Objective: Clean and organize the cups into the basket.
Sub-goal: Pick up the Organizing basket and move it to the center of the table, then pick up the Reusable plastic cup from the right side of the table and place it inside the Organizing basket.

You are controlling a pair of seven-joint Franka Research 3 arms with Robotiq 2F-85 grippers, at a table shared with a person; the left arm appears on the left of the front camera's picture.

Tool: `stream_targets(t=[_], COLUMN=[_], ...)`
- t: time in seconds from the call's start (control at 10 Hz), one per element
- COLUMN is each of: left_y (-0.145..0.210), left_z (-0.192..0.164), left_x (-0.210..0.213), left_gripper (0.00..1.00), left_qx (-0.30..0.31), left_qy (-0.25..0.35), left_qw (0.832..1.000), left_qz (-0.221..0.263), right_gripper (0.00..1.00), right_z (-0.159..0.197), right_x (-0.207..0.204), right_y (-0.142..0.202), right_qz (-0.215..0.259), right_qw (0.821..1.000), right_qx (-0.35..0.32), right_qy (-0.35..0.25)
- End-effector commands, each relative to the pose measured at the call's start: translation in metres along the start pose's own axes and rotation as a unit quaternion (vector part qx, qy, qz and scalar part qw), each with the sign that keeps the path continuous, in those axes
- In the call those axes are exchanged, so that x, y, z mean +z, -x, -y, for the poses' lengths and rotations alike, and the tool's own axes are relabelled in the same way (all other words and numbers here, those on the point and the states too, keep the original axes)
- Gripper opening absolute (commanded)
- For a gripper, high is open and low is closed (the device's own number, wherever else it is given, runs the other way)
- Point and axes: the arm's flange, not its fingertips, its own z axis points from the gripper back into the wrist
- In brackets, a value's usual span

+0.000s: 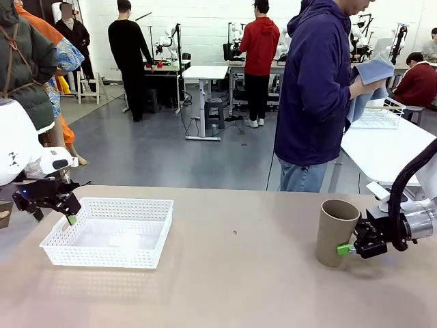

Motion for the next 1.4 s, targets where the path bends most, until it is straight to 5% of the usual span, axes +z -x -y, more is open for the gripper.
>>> stream_targets(t=[0.0,0.5,0.6,0.7,0.8,0.9,1.0,1.1,1.2,1.3], left_y=[-0.006,-0.003,-0.003,-0.002,-0.002,-0.001,-0.001,-0.001,-0.002,-0.002], left_z=[-0.007,-0.005,-0.004,-0.005,-0.006,-0.006,-0.006,-0.006,-0.005,-0.005], left_x=[-0.007,-0.02,-0.022,-0.022,-0.022,-0.022,-0.022,-0.023,-0.024,-0.025], left_gripper=[1.0,1.0,1.0,0.41,0.41,0.0,0.36,0.0,0.0,0.0], left_qx=[-0.001,-0.006,-0.016,-0.019,-0.021,-0.022,-0.023,-0.02,-0.021,-0.022], left_qy=[0.045,0.0,0.004,0.0,-0.001,-0.003,-0.005,-0.004,-0.005,-0.006], left_qw=[0.999,1.0,1.0,1.0,1.0,1.0,1.0,0.999,0.999,0.999], left_qz=[-0.006,-0.015,-0.016,-0.016,-0.017,-0.019,-0.021,-0.028,-0.034,-0.037], right_gripper=[1.0,1.0,0.66,0.41,0.07,0.0,0.0,0.0,0.22,0.22], right_z=[0.008,0.007,0.007,0.007,0.007,0.007,0.007,0.007,0.007,0.007], right_x=[-0.009,-0.011,-0.012,-0.012,-0.012,-0.012,-0.012,-0.012,-0.012,-0.012], right_y=[-0.001,-0.002,-0.002,-0.002,-0.002,-0.002,-0.002,-0.002,-0.003,-0.003], right_qz=[0.007,0.01,0.009,0.008,0.007,0.006,0.005,0.004,0.004,0.004], right_qw=[1.0,1.0,0.999,0.999,0.999,0.999,0.999,0.999,0.999,0.999], right_qx=[0.002,0.017,0.028,0.031,0.032,0.031,0.031,0.031,0.031,0.031], right_qy=[0.002,-0.007,-0.013,-0.015,-0.016,-0.015,-0.015,-0.016,-0.016,-0.016])
